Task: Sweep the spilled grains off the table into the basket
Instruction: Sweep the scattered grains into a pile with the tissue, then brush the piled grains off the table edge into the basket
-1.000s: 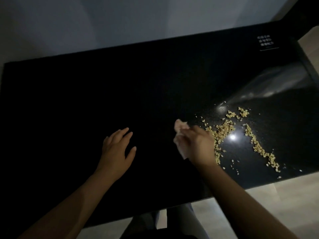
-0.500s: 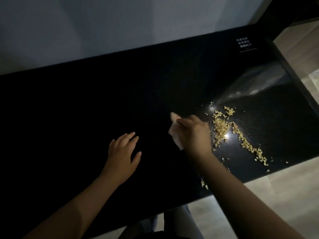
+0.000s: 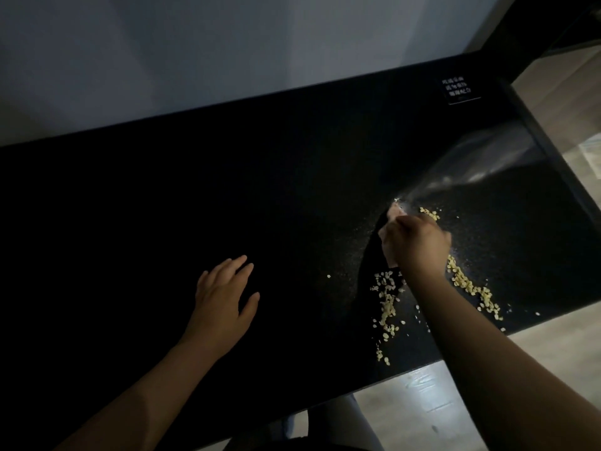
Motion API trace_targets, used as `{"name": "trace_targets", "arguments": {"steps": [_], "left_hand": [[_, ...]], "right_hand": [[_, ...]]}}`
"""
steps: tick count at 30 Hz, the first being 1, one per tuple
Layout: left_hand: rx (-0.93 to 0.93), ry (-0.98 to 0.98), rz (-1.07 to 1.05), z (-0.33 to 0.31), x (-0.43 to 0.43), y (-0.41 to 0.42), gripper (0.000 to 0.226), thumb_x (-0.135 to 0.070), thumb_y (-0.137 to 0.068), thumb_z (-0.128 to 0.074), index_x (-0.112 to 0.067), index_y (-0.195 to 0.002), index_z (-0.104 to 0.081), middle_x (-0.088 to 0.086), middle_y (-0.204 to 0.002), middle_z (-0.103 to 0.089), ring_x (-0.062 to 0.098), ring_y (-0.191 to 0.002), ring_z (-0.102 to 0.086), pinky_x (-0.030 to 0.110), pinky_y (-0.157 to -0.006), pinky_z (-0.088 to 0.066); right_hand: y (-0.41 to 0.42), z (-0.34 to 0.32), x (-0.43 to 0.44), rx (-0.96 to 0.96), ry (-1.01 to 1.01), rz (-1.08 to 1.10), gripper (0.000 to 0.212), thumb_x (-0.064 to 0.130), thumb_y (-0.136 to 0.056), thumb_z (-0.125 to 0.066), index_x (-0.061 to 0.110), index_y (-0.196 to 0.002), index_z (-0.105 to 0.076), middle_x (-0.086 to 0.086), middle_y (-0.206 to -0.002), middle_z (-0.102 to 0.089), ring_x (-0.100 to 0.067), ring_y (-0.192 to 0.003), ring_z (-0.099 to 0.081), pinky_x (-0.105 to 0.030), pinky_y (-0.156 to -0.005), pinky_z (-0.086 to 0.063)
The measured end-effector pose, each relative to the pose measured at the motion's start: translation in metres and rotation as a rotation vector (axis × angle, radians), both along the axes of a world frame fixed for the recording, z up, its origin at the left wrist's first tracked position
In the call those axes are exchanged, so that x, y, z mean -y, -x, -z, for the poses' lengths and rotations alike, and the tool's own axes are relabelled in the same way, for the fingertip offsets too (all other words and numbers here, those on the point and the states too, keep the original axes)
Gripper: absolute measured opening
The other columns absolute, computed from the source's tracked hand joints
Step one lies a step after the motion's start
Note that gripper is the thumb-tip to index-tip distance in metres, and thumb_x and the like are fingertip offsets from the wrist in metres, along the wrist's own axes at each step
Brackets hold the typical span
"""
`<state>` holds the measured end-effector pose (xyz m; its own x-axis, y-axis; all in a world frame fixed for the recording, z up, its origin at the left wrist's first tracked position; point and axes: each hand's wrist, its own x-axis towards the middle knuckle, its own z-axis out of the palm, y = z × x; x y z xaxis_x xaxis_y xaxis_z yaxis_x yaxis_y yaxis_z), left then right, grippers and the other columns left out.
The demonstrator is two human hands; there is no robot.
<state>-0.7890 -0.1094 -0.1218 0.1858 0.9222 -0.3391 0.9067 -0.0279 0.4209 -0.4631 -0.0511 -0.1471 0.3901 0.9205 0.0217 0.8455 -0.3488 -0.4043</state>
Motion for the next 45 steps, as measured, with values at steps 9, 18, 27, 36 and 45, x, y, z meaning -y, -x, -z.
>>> {"name": "trace_targets", "arguments": {"steps": [9,18,27,36,45], "left_hand": [[-0.022,-0.043,-0.006,0.0,0.006,0.002,0.053,-0.038,-0.096,-0.045,-0.021,-0.145,-0.034,-0.005,-0.155,-0.023,0.013,-0.143,-0.014,0.044,-0.117,-0.017],[0.006,-0.081,-0.004,-0.006,0.022,0.015,0.052,-0.036,-0.095,-0.049,-0.02,-0.143,-0.039,-0.004,-0.153,-0.028,0.014,-0.142,-0.017,0.045,-0.117,-0.019],[0.138,-0.1,0.056,-0.027,0.042,0.005,0.053,-0.034,-0.093,-0.053,-0.018,-0.142,-0.041,-0.002,-0.148,-0.036,0.016,-0.137,-0.029,0.04,-0.112,-0.031],[0.212,0.02,0.217,-0.041,0.065,-0.036,0.05,-0.037,-0.095,-0.05,-0.025,-0.142,-0.04,-0.008,-0.143,-0.04,0.007,-0.131,-0.036,0.027,-0.108,-0.036],[0.209,0.087,0.397,-0.035,0.11,-0.121,0.049,-0.036,-0.095,-0.051,-0.024,-0.141,-0.042,-0.008,-0.141,-0.04,0.007,-0.129,-0.038,0.023,-0.105,-0.036]], "right_hand": [[0.106,-0.008,0.074,-0.169,-0.027,-0.456,0.012,0.029,-0.085,-0.06,0.027,-0.091,-0.07,0.006,-0.089,-0.061,-0.013,-0.078,-0.057,-0.032,-0.072,-0.041],[0.036,-0.005,0.072,-0.01,-0.016,-0.18,0.031,0.039,-0.089,-0.047,0.02,-0.082,-0.071,-0.002,-0.078,-0.059,-0.023,-0.064,-0.056,-0.039,-0.071,-0.047],[0.045,-0.062,0.112,-0.179,-0.226,-0.1,0.016,0.022,-0.089,-0.065,0.015,-0.101,-0.073,0.001,-0.085,-0.06,-0.016,-0.069,-0.056,-0.042,-0.059,-0.049],[0.027,-0.096,0.216,-0.209,-0.196,0.154,0.015,0.025,-0.087,-0.068,0.021,-0.1,-0.074,0.007,-0.082,-0.061,-0.005,-0.072,-0.054,-0.025,-0.058,-0.041],[-0.023,-0.071,0.3,-0.302,-0.119,0.31,0.01,0.036,-0.089,-0.065,0.032,-0.09,-0.075,0.01,-0.076,-0.059,-0.009,-0.074,-0.058,-0.037,-0.065,-0.05]]}}
